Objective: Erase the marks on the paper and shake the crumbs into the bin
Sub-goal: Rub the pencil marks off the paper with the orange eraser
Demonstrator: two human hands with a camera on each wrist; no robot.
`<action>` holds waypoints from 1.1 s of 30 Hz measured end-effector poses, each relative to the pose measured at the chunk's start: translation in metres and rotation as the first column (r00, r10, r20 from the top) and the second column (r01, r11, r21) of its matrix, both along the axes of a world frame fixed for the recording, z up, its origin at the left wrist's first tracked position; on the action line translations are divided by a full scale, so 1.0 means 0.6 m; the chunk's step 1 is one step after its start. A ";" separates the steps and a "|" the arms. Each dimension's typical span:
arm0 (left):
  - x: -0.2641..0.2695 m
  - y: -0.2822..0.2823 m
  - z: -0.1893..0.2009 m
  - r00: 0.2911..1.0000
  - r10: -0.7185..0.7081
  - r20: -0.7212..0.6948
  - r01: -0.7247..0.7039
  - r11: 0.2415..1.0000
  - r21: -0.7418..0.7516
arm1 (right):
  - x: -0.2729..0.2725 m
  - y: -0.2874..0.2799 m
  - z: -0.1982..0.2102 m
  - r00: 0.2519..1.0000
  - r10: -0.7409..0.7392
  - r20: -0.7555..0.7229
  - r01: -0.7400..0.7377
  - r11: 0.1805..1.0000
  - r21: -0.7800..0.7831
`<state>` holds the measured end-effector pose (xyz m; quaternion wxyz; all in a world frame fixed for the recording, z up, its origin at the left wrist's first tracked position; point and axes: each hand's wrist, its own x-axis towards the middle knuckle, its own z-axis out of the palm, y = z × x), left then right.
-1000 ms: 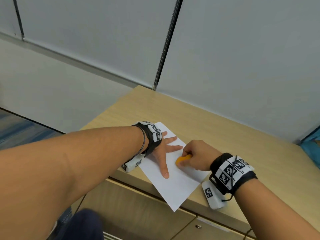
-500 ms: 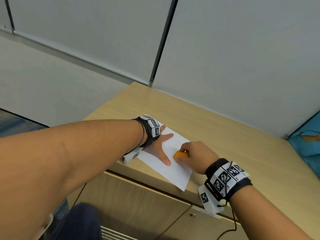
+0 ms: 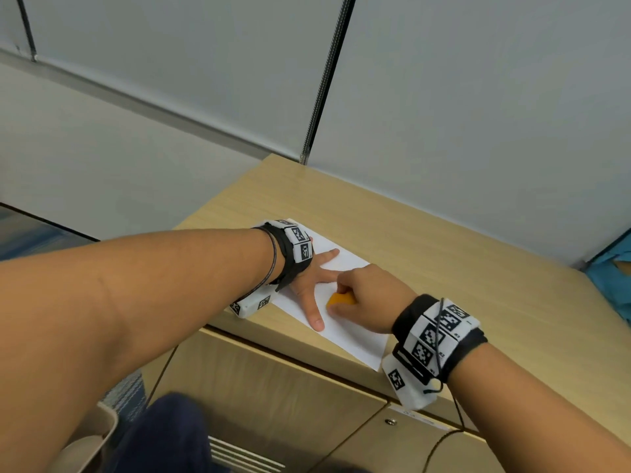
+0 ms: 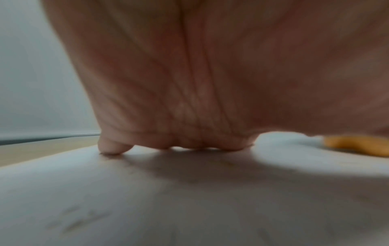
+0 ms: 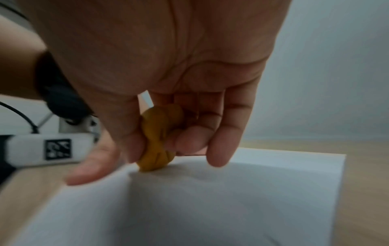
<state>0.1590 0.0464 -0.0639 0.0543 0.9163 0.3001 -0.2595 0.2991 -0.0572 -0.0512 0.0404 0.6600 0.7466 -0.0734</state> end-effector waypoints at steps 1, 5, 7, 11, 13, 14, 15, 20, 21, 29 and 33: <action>0.000 0.001 -0.001 1.000 -0.001 0.005 0.001 1.000 -0.005 | -0.003 -0.002 0.003 1.000 0.030 0.004 -0.029 0.999 -0.028; -0.001 0.001 -0.003 1.000 0.005 0.012 -0.005 1.000 0.002 | 0.025 0.026 0.025 0.995 -0.053 0.084 0.056 0.998 -0.034; -0.001 -0.001 -0.002 1.000 0.004 0.017 -0.004 1.000 0.012 | 0.027 0.033 0.025 0.991 -0.087 0.104 0.088 0.996 -0.001; -0.004 -0.002 0.002 1.000 0.006 0.007 -0.006 1.000 -0.007 | -0.004 0.006 0.015 0.997 0.079 0.018 -0.077 0.993 -0.091; -0.004 -0.002 0.003 1.000 0.007 0.009 -0.006 1.000 -0.009 | 0.003 0.010 0.020 0.998 0.064 0.010 -0.062 0.993 -0.095; -0.004 -0.004 0.003 1.000 0.008 0.014 -0.008 1.000 -0.009 | 0.012 0.019 0.023 0.999 0.021 0.040 -0.018 0.997 -0.076; -0.004 -0.006 0.005 1.000 0.010 0.019 -0.010 1.000 -0.010 | 0.022 0.028 0.024 0.997 -0.032 0.071 0.035 0.998 -0.045; -0.005 -0.008 0.008 1.000 0.005 0.006 -0.005 1.000 -0.004 | -0.003 0.016 0.009 0.996 0.075 0.044 -0.073 0.996 -0.041; -0.007 -0.008 0.008 1.000 0.009 0.011 -0.008 1.000 -0.012 | -0.010 0.011 0.011 0.993 0.114 0.025 -0.111 0.991 -0.080; -0.006 -0.009 0.007 1.000 0.016 0.024 -0.016 1.000 -0.001 | 0.014 0.024 0.012 0.999 -0.014 0.050 0.017 0.999 -0.044; -0.003 -0.011 0.006 1.000 0.016 0.020 -0.016 1.000 -0.015 | 0.016 0.017 0.025 1.000 -0.031 -0.004 0.030 0.994 -0.103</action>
